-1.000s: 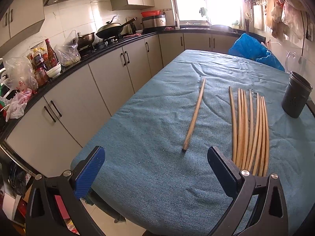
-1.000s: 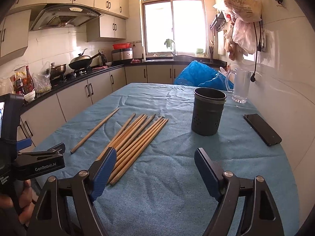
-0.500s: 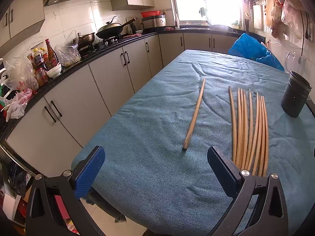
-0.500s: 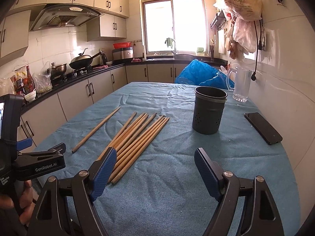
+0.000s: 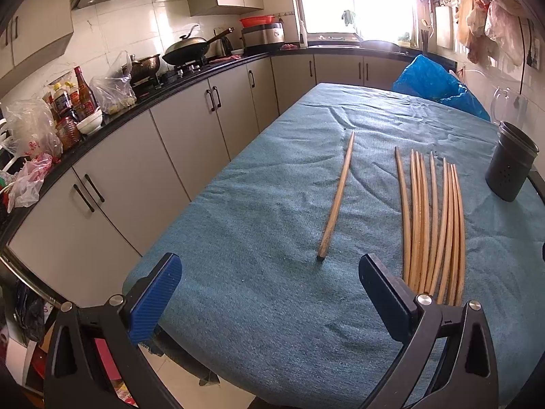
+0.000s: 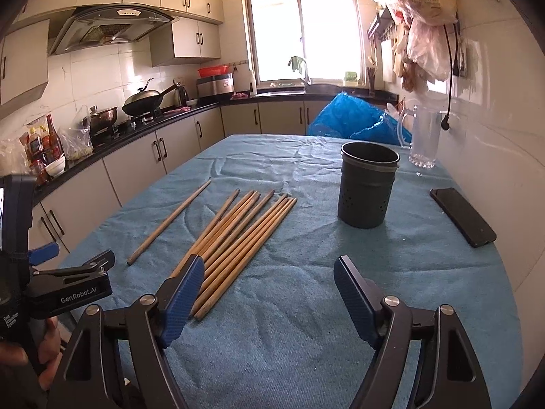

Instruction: Organize utensils

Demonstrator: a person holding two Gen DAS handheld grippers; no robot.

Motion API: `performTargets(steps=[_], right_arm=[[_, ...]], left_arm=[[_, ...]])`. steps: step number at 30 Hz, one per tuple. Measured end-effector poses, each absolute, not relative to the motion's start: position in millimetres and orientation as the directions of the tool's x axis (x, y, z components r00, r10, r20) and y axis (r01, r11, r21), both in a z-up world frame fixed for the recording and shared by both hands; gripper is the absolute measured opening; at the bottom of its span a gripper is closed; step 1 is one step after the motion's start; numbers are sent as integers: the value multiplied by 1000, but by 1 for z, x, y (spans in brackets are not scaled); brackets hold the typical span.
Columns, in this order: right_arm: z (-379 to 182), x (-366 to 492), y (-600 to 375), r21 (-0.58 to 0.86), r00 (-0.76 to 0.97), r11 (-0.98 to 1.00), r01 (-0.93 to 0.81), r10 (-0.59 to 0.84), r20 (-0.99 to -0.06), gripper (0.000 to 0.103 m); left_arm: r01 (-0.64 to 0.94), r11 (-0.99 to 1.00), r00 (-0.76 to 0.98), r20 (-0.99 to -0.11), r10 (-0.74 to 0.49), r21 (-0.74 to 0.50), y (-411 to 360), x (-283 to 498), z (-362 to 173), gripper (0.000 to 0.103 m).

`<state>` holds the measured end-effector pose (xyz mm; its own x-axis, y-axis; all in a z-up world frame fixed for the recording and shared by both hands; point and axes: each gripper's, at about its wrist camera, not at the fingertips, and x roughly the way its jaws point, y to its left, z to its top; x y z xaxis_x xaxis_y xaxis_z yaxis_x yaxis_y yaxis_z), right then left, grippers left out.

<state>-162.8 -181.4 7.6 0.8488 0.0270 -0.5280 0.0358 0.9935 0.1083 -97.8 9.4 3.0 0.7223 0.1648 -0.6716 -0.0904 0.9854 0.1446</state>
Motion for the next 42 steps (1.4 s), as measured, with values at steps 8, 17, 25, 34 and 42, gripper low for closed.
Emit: performTargets(steps=[8, 17, 25, 34, 42], right_arm=[[21, -143, -195, 170, 813, 985, -9, 106, -572, 69], [39, -116, -204, 229, 762, 973, -43, 179, -622, 51], [51, -84, -213, 283, 719, 959, -15, 207, -664, 49], [55, -77, -230, 296, 724, 954, 54, 167, -670, 49], [57, -64, -230, 297, 722, 953, 54, 168, -671, 49]], left_arm=[[27, 993, 661, -747, 72, 119, 15, -68, 7, 103], [183, 983, 562, -822, -88, 20, 11, -4, 29, 99], [317, 948, 418, -891, -175, -38, -39, 60, 14, 72], [382, 920, 280, -939, -200, -82, -101, 116, -16, 35], [364, 930, 299, -940, -163, -46, -116, 139, -25, 26]])
